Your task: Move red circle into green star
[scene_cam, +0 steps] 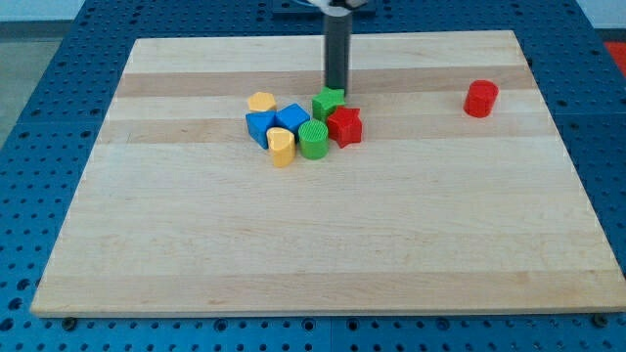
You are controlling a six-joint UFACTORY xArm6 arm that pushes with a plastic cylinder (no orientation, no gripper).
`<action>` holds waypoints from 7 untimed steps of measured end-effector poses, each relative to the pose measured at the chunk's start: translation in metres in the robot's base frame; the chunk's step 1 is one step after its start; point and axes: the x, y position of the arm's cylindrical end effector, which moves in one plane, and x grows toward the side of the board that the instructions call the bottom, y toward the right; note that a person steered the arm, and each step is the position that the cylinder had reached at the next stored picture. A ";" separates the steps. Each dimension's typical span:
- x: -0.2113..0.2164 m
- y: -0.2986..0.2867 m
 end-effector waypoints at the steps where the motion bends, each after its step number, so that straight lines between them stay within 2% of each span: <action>1: -0.005 -0.024; 2: -0.022 -0.024; 3: -0.066 -0.006; 4: -0.110 0.036; 7: -0.121 0.202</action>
